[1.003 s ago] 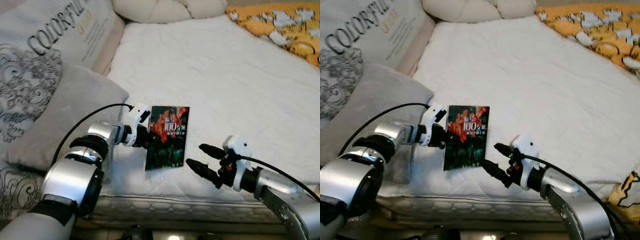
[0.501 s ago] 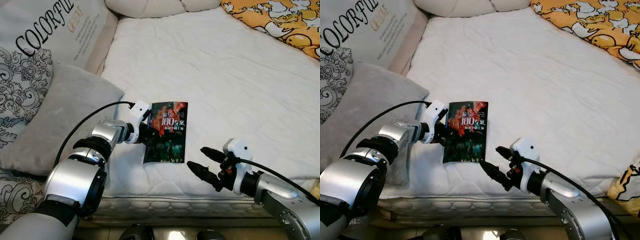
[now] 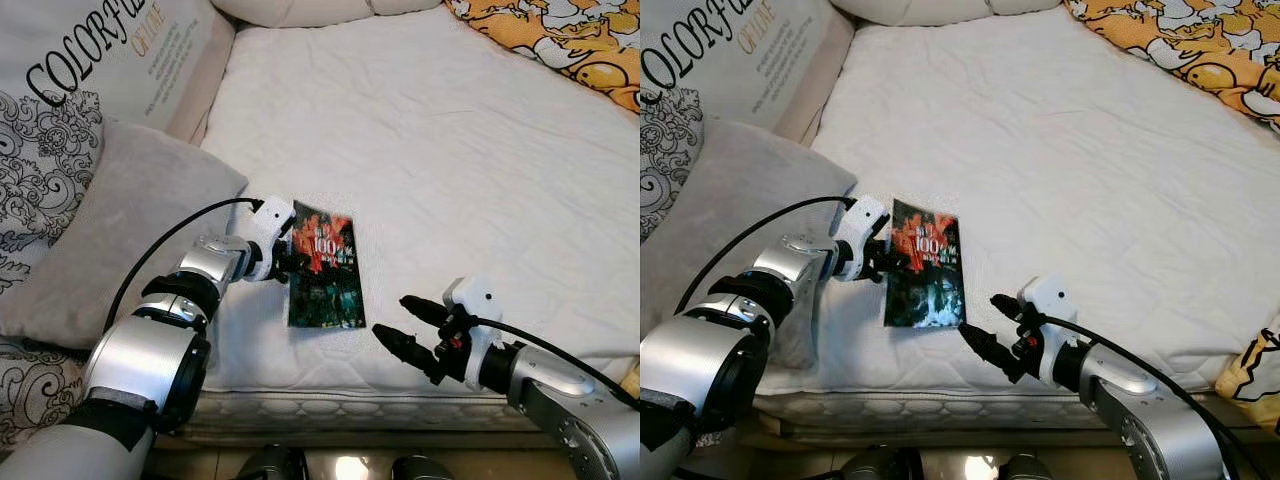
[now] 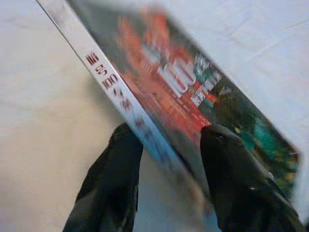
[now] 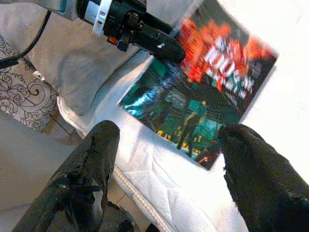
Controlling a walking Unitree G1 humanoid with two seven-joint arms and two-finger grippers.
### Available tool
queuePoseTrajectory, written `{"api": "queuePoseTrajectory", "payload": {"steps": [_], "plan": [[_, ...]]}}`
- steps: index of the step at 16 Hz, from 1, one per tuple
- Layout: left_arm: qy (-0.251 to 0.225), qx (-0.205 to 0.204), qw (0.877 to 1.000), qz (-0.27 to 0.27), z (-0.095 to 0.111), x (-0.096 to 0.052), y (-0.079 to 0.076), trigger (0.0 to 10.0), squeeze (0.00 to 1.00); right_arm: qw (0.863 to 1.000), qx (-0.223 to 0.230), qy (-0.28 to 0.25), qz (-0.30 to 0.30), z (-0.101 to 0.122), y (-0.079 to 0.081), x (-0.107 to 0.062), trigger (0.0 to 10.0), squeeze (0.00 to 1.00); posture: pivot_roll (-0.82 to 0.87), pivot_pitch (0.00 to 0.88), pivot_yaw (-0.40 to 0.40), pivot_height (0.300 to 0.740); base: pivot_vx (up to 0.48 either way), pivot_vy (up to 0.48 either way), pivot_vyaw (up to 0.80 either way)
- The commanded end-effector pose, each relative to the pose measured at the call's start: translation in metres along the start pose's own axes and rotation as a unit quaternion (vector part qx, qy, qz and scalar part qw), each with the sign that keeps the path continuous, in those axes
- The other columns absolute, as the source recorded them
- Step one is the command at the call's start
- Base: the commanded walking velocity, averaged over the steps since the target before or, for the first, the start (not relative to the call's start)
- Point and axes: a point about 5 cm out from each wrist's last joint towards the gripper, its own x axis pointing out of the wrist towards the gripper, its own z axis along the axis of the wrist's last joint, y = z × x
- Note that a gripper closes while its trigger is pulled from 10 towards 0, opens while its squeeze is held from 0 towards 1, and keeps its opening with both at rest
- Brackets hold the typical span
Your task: Clean up the room
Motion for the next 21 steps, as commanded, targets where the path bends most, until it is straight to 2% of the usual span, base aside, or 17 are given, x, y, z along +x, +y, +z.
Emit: {"api": "queuePoseTrajectory", "payload": {"steps": [1,6,7,8,9,10,14,16,18,19,21], "plan": [[-0.004,0.015,1.0,0.023,0.006,-0.005,0.008,10.0,1.0,1.0,-0.008,0.003,-0.001,0.002,0.001,0.002,10.0,0.0,-0.19,0.12,0.133,0.74,0.0,0.0,0.0],[-0.022,0.031,0.998,0.053,0.009,-0.008,0.014,10.0,1.0,1.0,-0.009,0.001,-0.003,0.003,-0.001,0.005,10.0,0.0,-0.18,0.109,0.129,0.74,0.0,0.0,0.0],[-0.036,0.028,0.998,0.049,0.012,-0.009,0.014,10.0,1.0,1.0,-0.01,-0.002,-0.004,0.003,-0.001,0.005,10.0,0.0,-0.18,0.101,0.129,0.74,0.0,0.0,0.0],[-0.053,0.008,0.997,0.048,0.015,-0.009,0.014,10.0,1.0,1.0,-0.009,-0.003,-0.006,0.004,-0.001,0.007,10.0,0.0,-0.18,0.078,0.129,0.74,0.0,0.0,0.0],[-0.069,-0.005,0.997,0.038,0.017,-0.009,0.013,10.0,0.95,1.0,-0.01,-0.009,-0.011,0.005,-0.001,0.009,10.0,0.0,-0.18,0.078,0.129,0.74,0.0,0.0,0.0],[-0.088,-0.017,0.996,0.026,0.021,-0.009,0.012,10.0,0.0,1.0,-0.01,-0.018,-0.024,0.006,-0.002,0.011,10.0,0.0,-0.18,0.05,0.129,0.74,0.0,0.0,0.0],[-0.174,-0.045,0.984,0.011,0.03,-0.01,0.006,10.0,0.0,0.992,-0.011,-0.043,-0.117,0.008,-0.015,0.025,10.0,0.0,-0.14,0.0,0.121,0.74,0.0,0.0,0.0],[-0.242,-0.098,0.965,0.031,0.029,-0.014,0.005,10.0,0.0,0.98,0.016,-0.063,-0.186,0.009,-0.027,0.034,10.0,0.0,-0.11,0.0,0.11,0.74,0.0,0.0,0.0],[-0.273,-0.167,0.947,0.015,0.023,-0.021,0.0,10.0,0.0,0.976,0.002,-0.069,-0.208,0.01,-0.031,0.04,10.0,0.0,-0.11,0.0,0.112,0.74,0.0,0.0,0.0],[-0.275,-0.204,0.939,0.045,0.006,-0.033,-0.004,10.0,0.0,0.971,0.015,-0.084,-0.224,0.013,-0.033,0.047,10.0,0.0,-0.1,0.0,0.106,0.74,0.0,0.0,0.0],[-0.283,-0.221,0.93,0.075,-0.005,-0.044,-0.005,10.0,0.0,0.97,0.016,-0.088,-0.226,0.013,-0.031,0.05,10.0,0.0,-0.09,0.0,0.101,0.74,0.0,0.0,0.0]]}}
